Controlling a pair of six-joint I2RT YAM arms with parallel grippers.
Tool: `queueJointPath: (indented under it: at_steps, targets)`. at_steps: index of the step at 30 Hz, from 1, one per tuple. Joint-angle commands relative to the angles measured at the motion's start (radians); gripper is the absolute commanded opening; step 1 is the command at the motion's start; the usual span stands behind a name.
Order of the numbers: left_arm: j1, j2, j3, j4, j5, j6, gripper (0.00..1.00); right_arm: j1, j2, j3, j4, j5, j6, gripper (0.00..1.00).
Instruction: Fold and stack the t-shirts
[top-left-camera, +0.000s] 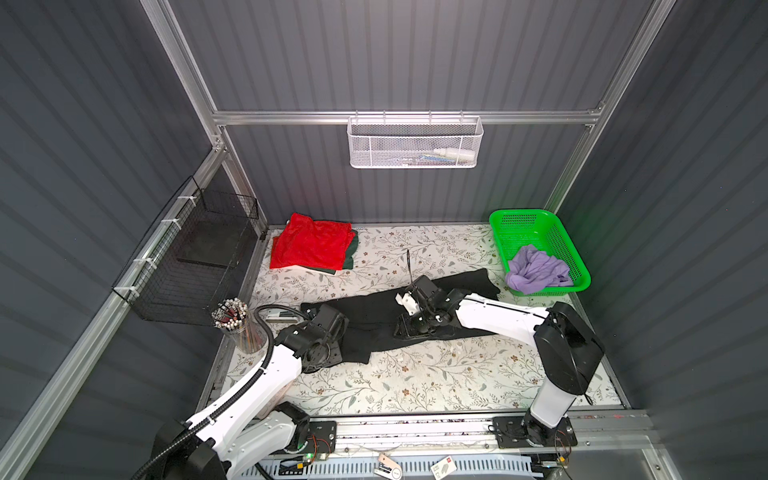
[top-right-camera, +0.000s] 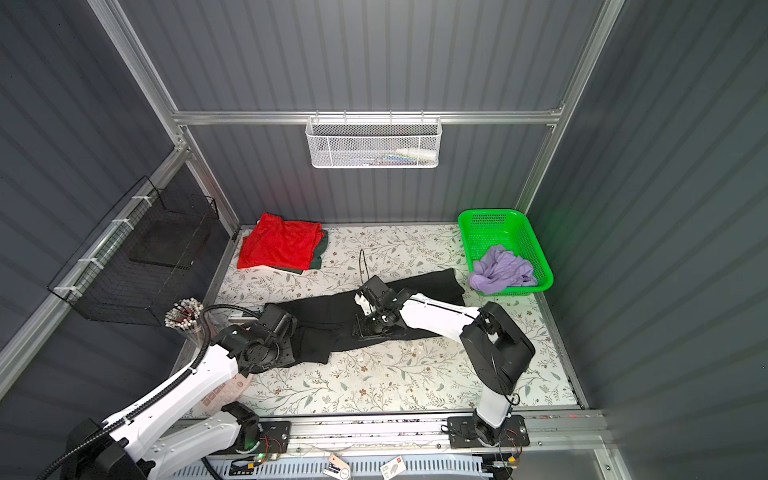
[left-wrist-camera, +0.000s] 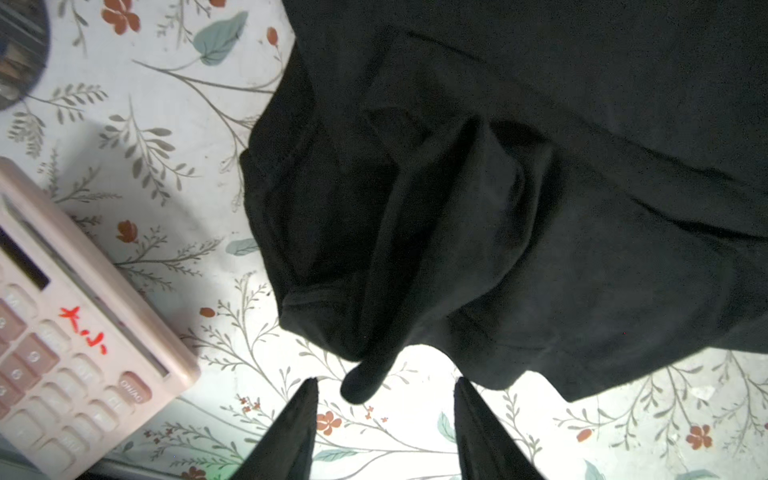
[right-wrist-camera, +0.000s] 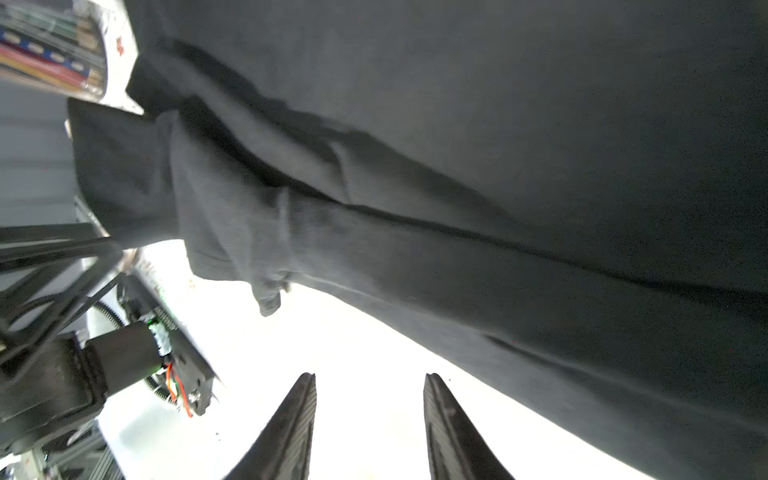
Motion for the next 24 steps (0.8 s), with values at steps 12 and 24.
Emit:
queueJointPath:
  at_steps: [12, 24]
  targets:
    - [0.006, 0.131, 0.020, 0.035, -0.073, 0.050, 0.51, -0.001, 0.053, 0.062, -0.057, -0.001, -0.023, 0.43]
    - [0.006, 0.160, 0.007, 0.101, -0.066, 0.033, 0.26, -0.005, 0.071, 0.067, -0.063, 0.015, -0.024, 0.41]
